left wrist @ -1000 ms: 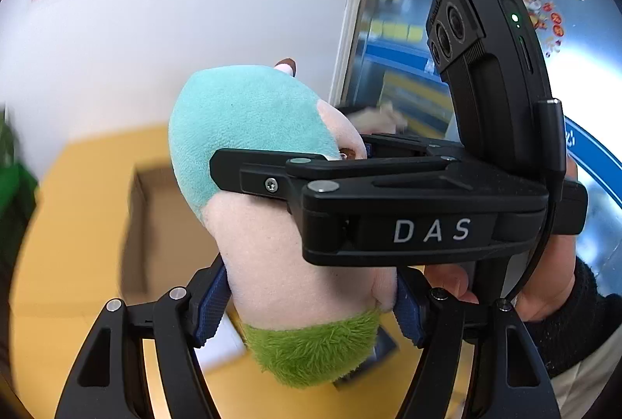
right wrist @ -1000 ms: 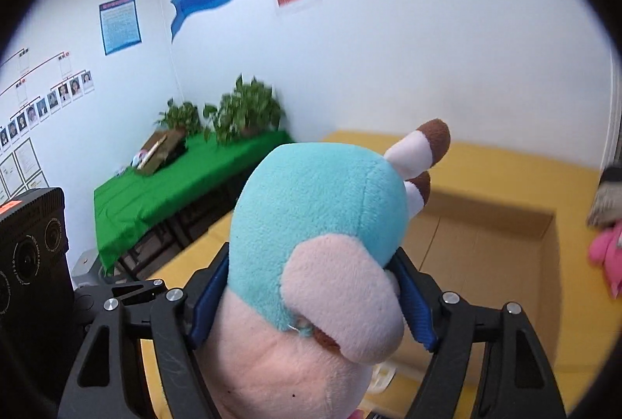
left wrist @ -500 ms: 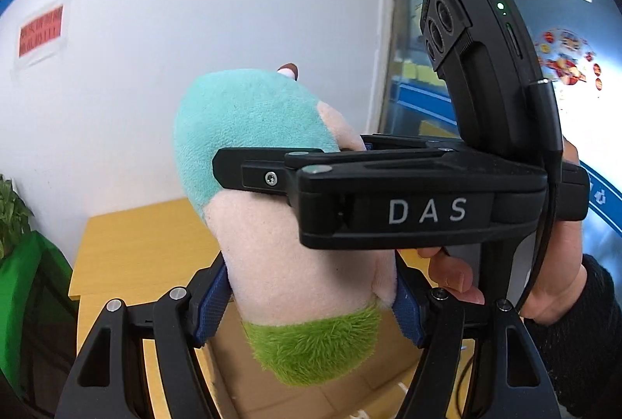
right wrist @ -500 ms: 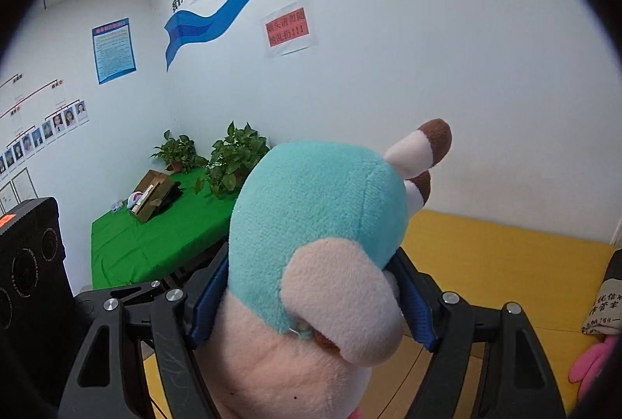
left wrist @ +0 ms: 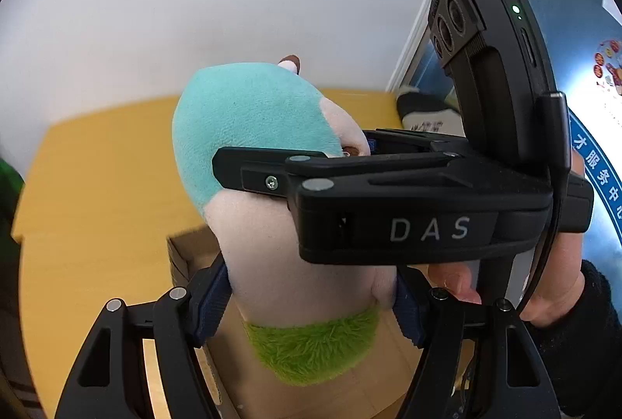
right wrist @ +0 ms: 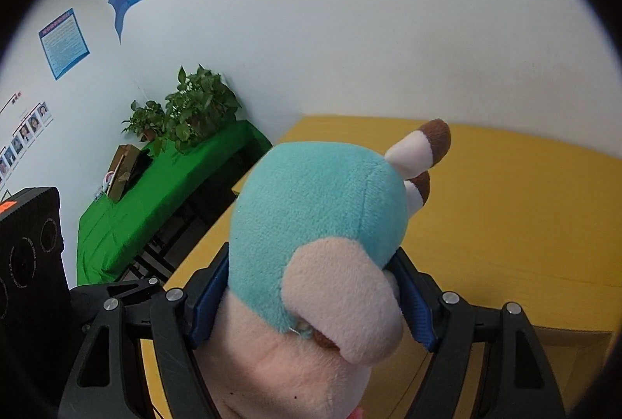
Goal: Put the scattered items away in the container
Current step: 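Lift the held plush with both grippers and carry it over the cardboard box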
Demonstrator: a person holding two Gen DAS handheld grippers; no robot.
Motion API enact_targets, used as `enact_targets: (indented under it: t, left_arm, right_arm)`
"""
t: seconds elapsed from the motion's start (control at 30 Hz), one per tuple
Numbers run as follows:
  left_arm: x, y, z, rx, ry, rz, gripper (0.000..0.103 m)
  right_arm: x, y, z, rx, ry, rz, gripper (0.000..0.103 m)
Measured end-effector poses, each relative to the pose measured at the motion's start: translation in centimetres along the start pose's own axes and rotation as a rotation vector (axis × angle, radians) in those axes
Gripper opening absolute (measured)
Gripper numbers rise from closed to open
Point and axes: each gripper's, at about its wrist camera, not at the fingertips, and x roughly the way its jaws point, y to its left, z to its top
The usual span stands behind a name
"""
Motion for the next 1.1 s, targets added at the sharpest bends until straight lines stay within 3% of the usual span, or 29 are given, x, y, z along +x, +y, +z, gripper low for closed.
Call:
enact_targets:
  t: [0.23,0.33,0.47,0.63,0.7,0.77,0.87,0.93,1.1]
  left_arm:
    - [7.2,3.7,-5.6,-0.076,0.124,-0.031,0.076]
    - [9.2,4.6,-6.3,-0.088,0.158,0.01,0.076]
    - [10.3,5.1,-6.6,-0.108,0.175,0.004,0.076]
    - [10.7,4.8,-7.5,-0.119,0.186,0.01,0.076]
    - [10.6,5.1,-7.8,-0.141,0.187,0.007,0.076]
    - [10.6,5.2,-7.9,-0.145,0.191,-0.003,0.076]
    - [9.8,6.0,-9.9,-0.136,0.242,0.026,0.076]
    - [11.5,8.8,-9.4,-0.149,0.256,0.031,0.08]
    - [10.4,9.1,-9.7,-0.171,0.214,0.044,0.081]
  right_arm:
    - [7.6,-2.5,-7.6,0.068,0.091,0.011,0.076]
    - [9.4,-2.8,-8.3,0.074,0.086,0.022,0.077]
    - [10.0,-2.7,-8.6,0.051,0.067,0.014,0.089]
    - [8.2,-2.5,-9.0,0.051,0.055,0.04,0.089]
    - [6.6,-2.9,-9.1,0.076,0.041,0.044,0.086]
    - [6.1,-3.5,-9.2,0.106,0.06,0.069,0.068]
    - [7.3,-3.2,-9.9,0.104,0.134,0.085,0.052]
    - [8.1,-3.1,-10.5,0.135,0.159,0.071,0.051]
    - [8.2,-3.2,-11.1,0.184,0.153,0.106,0.051]
